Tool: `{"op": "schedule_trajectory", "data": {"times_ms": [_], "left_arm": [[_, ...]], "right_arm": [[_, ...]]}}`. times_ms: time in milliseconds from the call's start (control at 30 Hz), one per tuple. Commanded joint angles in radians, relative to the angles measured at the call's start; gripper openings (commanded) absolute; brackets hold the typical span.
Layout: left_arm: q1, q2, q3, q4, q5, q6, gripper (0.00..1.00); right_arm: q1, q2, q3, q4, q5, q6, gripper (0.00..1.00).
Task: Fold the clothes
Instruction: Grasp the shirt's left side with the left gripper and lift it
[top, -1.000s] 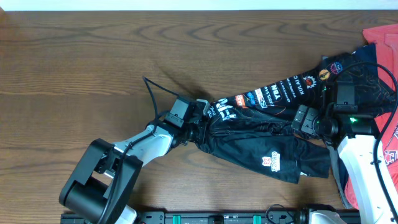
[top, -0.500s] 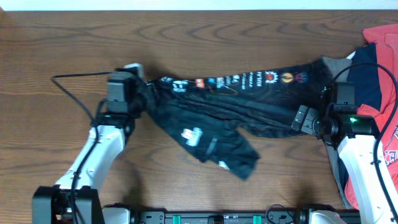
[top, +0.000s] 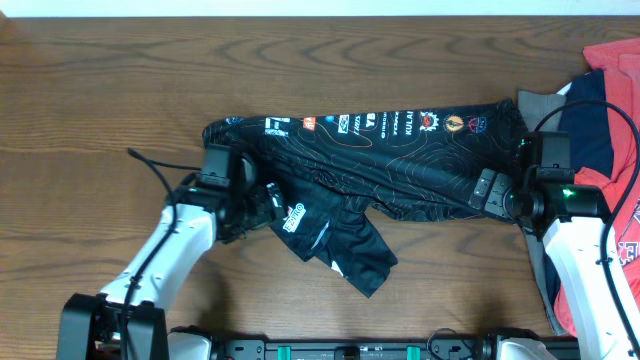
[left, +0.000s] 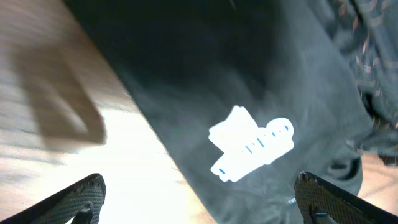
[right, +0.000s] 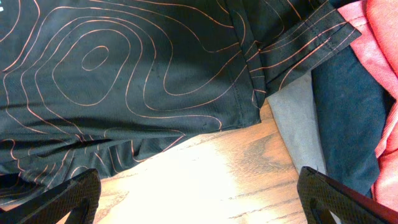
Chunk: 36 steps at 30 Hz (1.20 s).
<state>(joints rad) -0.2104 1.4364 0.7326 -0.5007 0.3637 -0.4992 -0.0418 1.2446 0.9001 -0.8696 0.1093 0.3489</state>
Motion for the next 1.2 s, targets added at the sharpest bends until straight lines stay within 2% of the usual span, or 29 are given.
{"op": "schedule_trajectory", "data": {"times_ms": [0, 100, 367, 400, 500, 600, 633, 833, 1000, 1067, 1167], "left_arm": [[-0.061, 0.014, -0.01, 0.006, 0.01, -0.068, 0.98], [-0.12, 0.045, -0.01, 0.023, 0.003, -0.069, 0.99], [-0.2, 0.163, -0.01, 0.037, -0.012, -0.18, 1.0], [-0.203, 0.169, -0.01, 0.044, -0.012, -0.18, 0.96], [-0.204, 0.169, -0.009, 0.05, -0.012, -0.18, 0.57], [-0.204, 0.166, -0.009, 0.05, -0.012, -0.18, 0.12], [-0.204, 0.164, -0.008, 0.049, -0.012, -0.18, 0.06], [-0.204, 0.122, 0.003, 0.036, 0.028, -0.179, 0.06], [-0.198, 0.017, 0.058, 0.03, 0.037, -0.166, 0.06], [-0.18, -0.031, 0.091, 0.083, 0.037, -0.112, 0.06], [-0.121, -0.082, 0.129, 0.286, 0.036, 0.027, 0.06]], "right_arm": [[-0.019, -0.005, 0.003, 0.002, 0.014, 0.013, 0.99], [-0.019, -0.005, 0.003, 0.002, 0.014, 0.013, 0.99], [-0.019, -0.005, 0.003, 0.001, 0.014, 0.013, 0.99], [-0.019, -0.005, 0.003, 0.002, 0.015, 0.013, 0.99], [-0.019, -0.005, 0.003, 0.002, 0.015, 0.013, 0.99], [-0.019, -0.005, 0.003, 0.002, 0.015, 0.013, 0.99], [-0.019, -0.005, 0.003, 0.002, 0.015, 0.013, 0.99], [-0.019, -0.005, 0.003, 0.002, 0.019, 0.013, 0.99], [-0.019, -0.005, 0.003, 0.003, 0.023, 0.013, 0.99], [-0.019, -0.005, 0.003, 0.003, 0.022, 0.013, 0.99], [-0.019, -0.005, 0.003, 0.003, 0.022, 0.013, 0.99]]}}
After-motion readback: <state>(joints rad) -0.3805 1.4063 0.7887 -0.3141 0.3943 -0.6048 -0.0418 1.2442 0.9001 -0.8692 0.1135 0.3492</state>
